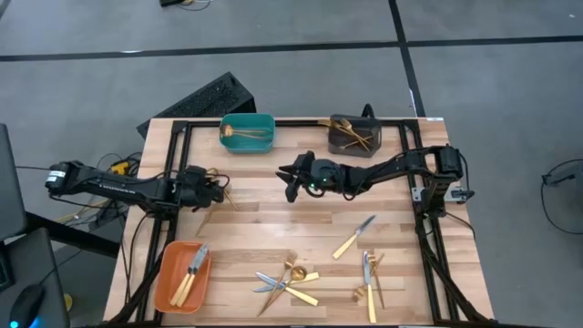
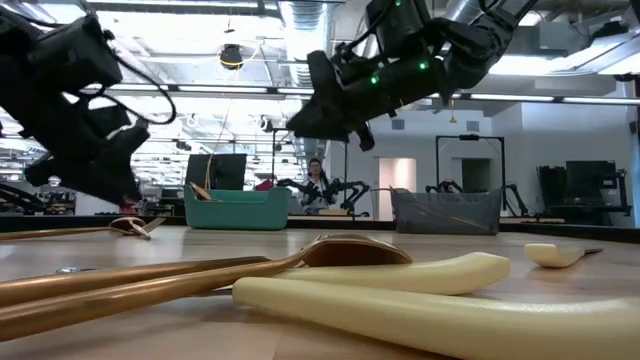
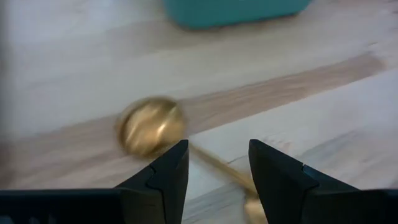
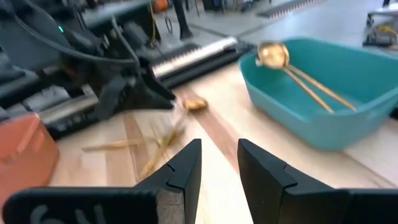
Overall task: Sort silverware by color (type)
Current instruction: Put the gold spoon into the green bin
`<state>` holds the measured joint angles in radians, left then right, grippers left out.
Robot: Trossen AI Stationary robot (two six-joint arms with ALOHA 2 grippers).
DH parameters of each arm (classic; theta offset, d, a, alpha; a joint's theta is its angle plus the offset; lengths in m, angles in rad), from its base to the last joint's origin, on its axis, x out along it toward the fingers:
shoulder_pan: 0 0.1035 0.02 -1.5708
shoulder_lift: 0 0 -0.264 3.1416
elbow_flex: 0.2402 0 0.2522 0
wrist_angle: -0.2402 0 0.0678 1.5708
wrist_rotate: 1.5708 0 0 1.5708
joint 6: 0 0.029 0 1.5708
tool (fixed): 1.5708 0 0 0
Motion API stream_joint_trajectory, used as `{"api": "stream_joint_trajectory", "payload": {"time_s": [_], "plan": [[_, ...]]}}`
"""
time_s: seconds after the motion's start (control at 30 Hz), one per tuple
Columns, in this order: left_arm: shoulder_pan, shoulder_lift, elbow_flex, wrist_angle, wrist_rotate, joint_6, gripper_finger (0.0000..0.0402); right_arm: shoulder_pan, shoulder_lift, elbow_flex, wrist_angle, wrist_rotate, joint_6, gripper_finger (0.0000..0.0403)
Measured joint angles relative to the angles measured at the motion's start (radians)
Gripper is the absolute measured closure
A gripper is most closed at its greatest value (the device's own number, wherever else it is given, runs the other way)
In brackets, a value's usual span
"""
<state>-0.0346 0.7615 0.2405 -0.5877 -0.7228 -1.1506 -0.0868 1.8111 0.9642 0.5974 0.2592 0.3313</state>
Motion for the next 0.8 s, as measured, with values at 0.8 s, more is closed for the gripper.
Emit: {"api": "stream_joint_trajectory", "payload": {"time_s": [0.8], "plan": [[0.11,0.377,0.003,0.14,0.037,-0.037,0.0255,0.014,0.0,0.0,-0.133,0.0,-0.052,0.0271]]}}
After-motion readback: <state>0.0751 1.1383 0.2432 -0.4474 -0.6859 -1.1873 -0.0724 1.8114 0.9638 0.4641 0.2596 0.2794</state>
